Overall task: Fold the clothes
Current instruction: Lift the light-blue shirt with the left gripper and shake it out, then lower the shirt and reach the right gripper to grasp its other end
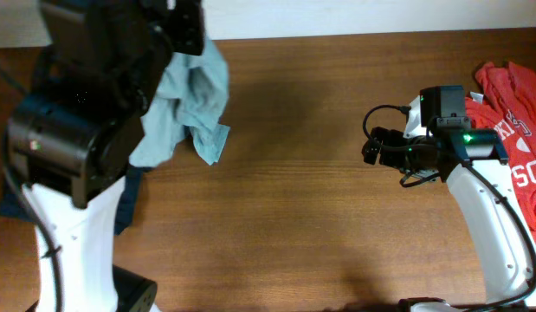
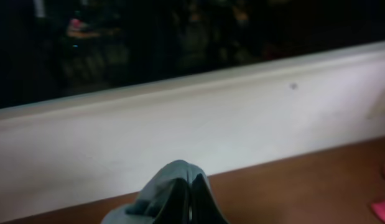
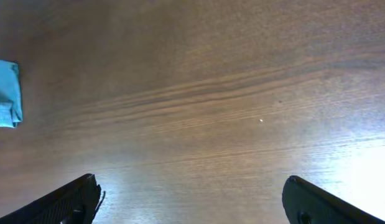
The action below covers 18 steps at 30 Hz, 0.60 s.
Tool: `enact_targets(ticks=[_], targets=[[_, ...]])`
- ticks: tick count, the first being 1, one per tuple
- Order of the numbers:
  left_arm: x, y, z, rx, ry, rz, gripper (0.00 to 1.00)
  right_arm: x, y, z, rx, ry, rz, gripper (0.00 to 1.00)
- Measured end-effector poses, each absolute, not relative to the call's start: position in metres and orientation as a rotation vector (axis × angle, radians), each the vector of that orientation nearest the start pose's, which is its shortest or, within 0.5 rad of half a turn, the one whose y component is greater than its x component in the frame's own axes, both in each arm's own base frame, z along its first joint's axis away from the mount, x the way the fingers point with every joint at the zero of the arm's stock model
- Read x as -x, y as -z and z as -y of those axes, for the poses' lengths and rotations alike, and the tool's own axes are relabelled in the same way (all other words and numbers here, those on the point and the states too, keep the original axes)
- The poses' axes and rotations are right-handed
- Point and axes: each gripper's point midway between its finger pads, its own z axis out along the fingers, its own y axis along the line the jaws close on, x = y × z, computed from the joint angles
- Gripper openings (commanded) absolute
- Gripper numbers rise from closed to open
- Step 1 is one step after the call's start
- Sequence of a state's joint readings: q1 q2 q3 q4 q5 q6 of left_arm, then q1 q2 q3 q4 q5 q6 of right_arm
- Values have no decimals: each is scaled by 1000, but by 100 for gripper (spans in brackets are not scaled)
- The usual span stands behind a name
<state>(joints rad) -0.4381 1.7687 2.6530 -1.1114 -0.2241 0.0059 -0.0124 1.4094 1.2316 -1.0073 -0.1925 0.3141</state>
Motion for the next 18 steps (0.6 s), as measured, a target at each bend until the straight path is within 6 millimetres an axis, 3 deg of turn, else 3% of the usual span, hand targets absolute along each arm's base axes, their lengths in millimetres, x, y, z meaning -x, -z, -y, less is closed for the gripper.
enact_targets(ticks=[4,7,9,13,14,16,18], targets=[[-412,-515,175,-323,165,-1847,0,-317,-162,-22,-414,-290,-2759,98],[-448,-455,216,-427,223,-1964,0,-313,-160,-18,-426,-249,-2774,98],[-472,-401,246,-498,263,-2065,0,-312,-159,-15,-430,-229,-2779,98],[-486,-328,291,-614,312,-2185,4,-308,-157,-13,-437,-210,-2795,98],[-484,-316,301,-650,316,-2201,20,-308,-157,-13,-438,-206,-2796,98],[-472,-308,323,-728,304,-2192,69,-308,-157,-12,-439,-201,-2797,98],[-464,-316,330,-749,261,-2164,82,-308,-157,-12,-439,-200,-2796,98]])
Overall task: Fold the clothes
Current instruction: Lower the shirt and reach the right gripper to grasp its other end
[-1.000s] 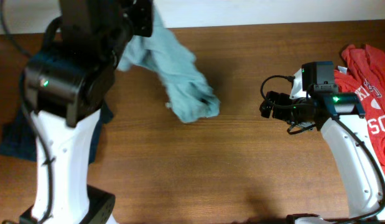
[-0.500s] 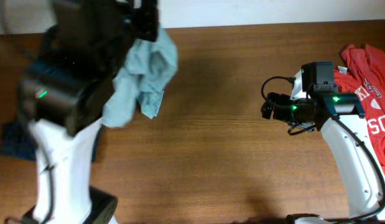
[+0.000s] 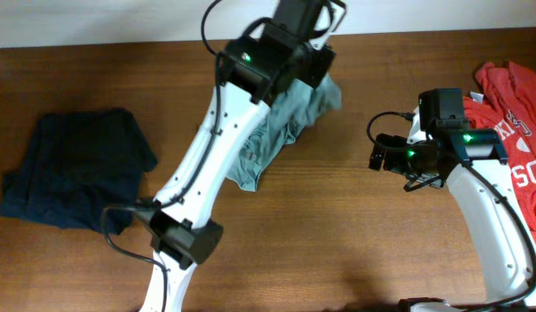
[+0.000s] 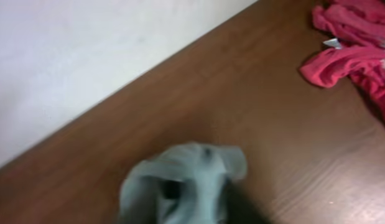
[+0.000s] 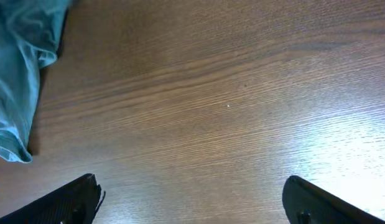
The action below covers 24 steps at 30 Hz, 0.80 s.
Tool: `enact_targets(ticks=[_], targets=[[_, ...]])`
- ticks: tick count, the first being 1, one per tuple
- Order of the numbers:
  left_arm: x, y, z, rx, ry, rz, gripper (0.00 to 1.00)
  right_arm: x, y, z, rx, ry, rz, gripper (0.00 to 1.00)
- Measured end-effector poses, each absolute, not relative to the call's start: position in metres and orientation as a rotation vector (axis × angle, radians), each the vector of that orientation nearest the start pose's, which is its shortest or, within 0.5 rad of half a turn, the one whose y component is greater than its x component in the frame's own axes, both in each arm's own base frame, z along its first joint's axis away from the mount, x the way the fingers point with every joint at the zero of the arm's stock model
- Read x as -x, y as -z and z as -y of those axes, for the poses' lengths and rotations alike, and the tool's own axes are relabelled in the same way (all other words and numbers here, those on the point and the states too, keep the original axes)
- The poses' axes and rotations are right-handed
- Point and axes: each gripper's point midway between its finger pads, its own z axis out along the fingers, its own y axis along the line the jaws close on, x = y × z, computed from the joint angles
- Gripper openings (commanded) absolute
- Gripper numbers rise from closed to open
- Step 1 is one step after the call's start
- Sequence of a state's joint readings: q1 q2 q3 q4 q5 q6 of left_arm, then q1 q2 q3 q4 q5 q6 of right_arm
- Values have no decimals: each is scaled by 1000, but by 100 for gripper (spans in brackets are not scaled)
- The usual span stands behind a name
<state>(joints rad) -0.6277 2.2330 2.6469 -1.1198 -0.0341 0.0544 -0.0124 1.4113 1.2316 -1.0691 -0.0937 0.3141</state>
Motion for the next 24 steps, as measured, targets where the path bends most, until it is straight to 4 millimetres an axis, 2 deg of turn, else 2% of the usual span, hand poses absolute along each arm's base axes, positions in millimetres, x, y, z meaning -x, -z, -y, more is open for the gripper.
enact_targets(ticks=[1,2,4,8,11,12,14,15,18,20,22,24], targets=[[-460,-319,329,-752,230,-2159,93,-307,-157,-12,-439,-200,-2797,98],[-456,-322,323,-748,187,-2166,99,-308,-157,-12,-438,-200,-2797,98],[-451,-327,308,-730,124,-2188,99,-308,-157,-12,-439,-200,-2797,98],[-449,-328,260,-668,1,-2266,99,-307,-157,-12,-440,-200,-2797,98],[-446,-308,201,-576,-85,-2435,94,-306,-156,-12,-441,-199,-2804,98],[-447,-302,188,-548,-91,-2470,93,-305,-156,-12,-441,-199,-2806,98],[-449,-285,162,-491,-76,-2561,89,-304,-156,-12,-442,-198,-2809,98],[-450,-275,152,-469,-61,-2603,83,-304,-156,-12,-442,-198,-2811,98],[-447,-234,138,-431,15,-2741,81,-304,-156,-12,-443,-198,-2812,98],[-448,-200,142,-428,102,-2807,78,-304,-156,-12,-443,-198,-2811,98],[-443,-161,154,-443,207,-2870,67,-304,-156,-12,-442,-198,-2812,98],[-442,-135,163,-442,262,-2889,63,-303,-156,-12,-444,-197,-2817,98]])
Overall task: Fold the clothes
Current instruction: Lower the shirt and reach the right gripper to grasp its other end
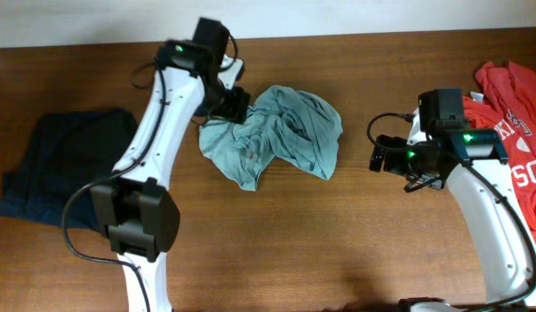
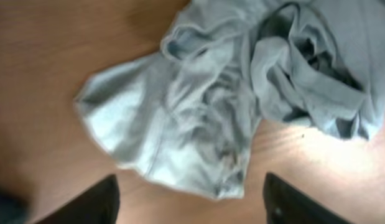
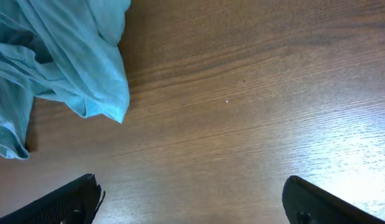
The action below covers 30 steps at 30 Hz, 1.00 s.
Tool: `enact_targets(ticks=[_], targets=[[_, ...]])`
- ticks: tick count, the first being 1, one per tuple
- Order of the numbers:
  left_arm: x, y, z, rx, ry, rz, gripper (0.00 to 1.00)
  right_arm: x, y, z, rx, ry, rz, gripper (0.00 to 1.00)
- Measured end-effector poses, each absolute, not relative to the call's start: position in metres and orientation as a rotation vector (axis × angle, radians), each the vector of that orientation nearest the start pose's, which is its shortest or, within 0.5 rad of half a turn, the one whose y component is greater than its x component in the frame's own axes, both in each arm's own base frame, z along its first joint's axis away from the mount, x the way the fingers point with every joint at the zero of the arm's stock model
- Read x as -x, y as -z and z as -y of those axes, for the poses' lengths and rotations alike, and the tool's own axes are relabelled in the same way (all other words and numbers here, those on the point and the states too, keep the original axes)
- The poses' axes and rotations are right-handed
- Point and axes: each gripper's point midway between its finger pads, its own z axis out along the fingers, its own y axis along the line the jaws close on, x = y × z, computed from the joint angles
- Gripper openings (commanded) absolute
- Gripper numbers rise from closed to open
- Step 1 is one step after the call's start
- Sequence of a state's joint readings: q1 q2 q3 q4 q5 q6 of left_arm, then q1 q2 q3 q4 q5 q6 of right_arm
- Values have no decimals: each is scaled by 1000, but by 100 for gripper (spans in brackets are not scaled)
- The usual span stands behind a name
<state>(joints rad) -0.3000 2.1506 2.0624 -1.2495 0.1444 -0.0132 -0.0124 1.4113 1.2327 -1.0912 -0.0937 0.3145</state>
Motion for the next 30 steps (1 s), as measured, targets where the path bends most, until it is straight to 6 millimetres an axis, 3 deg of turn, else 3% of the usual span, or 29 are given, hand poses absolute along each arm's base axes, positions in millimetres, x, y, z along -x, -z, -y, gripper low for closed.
enact_targets(ticks=[2,6,11,16,18,19,20,24,27,30], targets=[[-434,-106,168,-434,301,-2927,60,-301,-155,-12,-445,-196,-2824,98],[-428,-68,169,-396,326,-2953,57,-300,-155,-12,-447,-195,-2829,98],[-432,-41,171,-370,339,-2918,47,-300,-155,-12,-448,-195,-2830,98],[-444,-31,172,-363,332,-2857,29,-299,-154,-12,-447,-194,-2833,98],[-447,-30,172,-359,330,-2843,15,-299,-154,-12,-448,-195,-2833,98],[-451,-31,174,-358,333,-2824,3,-299,-154,-12,-448,-195,-2833,98],[-453,-32,174,-355,334,-2813,1,-299,-154,-12,-447,-195,-2833,98],[-457,-33,175,-354,333,-2794,1,-299,-154,-12,-447,-195,-2833,98],[-448,-33,171,-353,319,-2845,1,-299,-154,-12,-447,-195,-2832,98],[-441,-48,164,-349,271,-2898,1,-305,-156,-12,-441,-199,-2810,98]])
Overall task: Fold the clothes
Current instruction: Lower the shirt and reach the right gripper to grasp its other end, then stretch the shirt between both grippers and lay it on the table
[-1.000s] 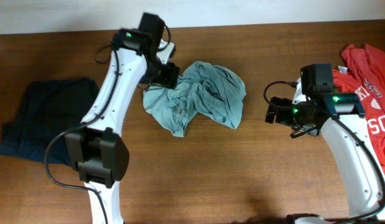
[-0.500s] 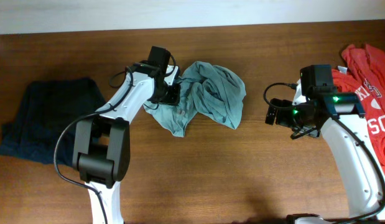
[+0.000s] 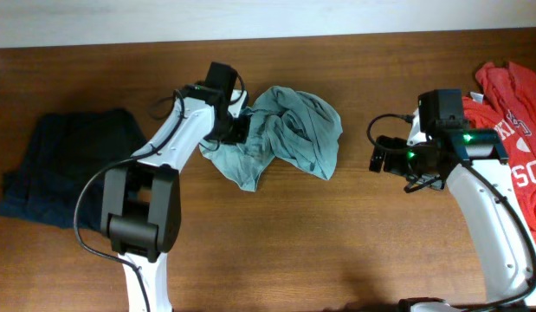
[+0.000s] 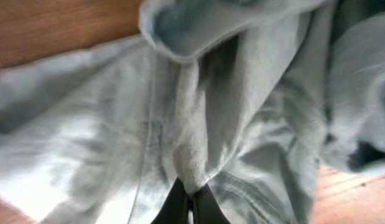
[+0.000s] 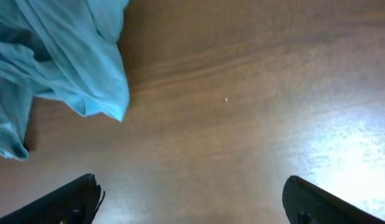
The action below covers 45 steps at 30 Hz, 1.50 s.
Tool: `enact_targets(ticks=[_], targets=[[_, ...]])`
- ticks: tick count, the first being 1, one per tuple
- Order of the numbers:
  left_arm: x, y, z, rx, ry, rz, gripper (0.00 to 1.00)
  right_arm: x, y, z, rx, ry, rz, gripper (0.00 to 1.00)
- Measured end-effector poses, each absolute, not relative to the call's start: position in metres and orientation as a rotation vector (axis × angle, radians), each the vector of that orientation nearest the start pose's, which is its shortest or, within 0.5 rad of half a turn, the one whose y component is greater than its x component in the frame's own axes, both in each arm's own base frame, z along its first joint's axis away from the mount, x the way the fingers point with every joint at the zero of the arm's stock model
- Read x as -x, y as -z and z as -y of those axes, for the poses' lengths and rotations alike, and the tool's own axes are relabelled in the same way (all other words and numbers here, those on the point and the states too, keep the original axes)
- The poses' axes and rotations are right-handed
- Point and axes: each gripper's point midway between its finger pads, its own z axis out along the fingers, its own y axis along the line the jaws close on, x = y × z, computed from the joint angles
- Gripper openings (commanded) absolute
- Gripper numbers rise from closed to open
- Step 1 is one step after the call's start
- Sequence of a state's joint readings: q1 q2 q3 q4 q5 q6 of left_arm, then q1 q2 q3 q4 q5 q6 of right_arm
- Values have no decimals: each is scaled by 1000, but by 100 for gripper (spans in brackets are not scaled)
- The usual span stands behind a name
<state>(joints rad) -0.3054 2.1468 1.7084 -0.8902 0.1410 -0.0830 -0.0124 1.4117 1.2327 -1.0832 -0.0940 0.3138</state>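
Observation:
A crumpled light teal garment (image 3: 280,139) lies in a heap at the table's upper middle. My left gripper (image 3: 235,128) sits at the heap's left edge and is shut on a raised fold of the teal cloth (image 4: 192,162). My right gripper (image 3: 374,156) hangs open over bare wood to the right of the heap, and the garment's right edge (image 5: 61,56) shows at the top left of its view. Both right fingertips (image 5: 74,199) are apart with nothing between them.
A dark navy garment (image 3: 73,169) lies at the table's left side. A red printed shirt (image 3: 514,113) lies at the right edge, behind my right arm. Bare brown tabletop (image 3: 337,243) fills the front.
My left gripper was open above the teal heap's left side; now it is down in the cloth and shut on a fold. The right arm has not moved.
My left gripper held the teal garment high at the far left, over the navy one. Then it carried the garment at the table's upper middle. Later the garment lay in a heap with the gripper open above it. Now the gripper pinches a fold.

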Motion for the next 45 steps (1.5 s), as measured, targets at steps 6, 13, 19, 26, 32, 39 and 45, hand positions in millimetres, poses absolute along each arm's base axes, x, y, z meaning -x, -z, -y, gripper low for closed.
enact_targets(ticks=[6,13,19,26,32,39,45], targets=[[-463,-180,141,-310,78,-2694,1,-336,-173,-36,-260,-384,-2680,99],[-443,-317,110,-237,-32,-2388,1,-361,-187,-73,-78,-539,-2568,84],[-440,-316,104,-227,-74,-2400,0,-382,-137,-116,25,-605,-2649,80],[-439,-314,103,-230,-81,-2407,0,-386,-45,-140,21,-663,-2843,86],[-438,-314,103,-230,-82,-2408,0,-406,-39,-154,82,-622,-2766,59],[-436,-320,102,-226,-78,-2393,1,-405,-31,-145,83,-432,-2791,4],[-422,-356,91,-188,-95,-2304,1,-384,-54,-118,26,-322,-2867,4]])
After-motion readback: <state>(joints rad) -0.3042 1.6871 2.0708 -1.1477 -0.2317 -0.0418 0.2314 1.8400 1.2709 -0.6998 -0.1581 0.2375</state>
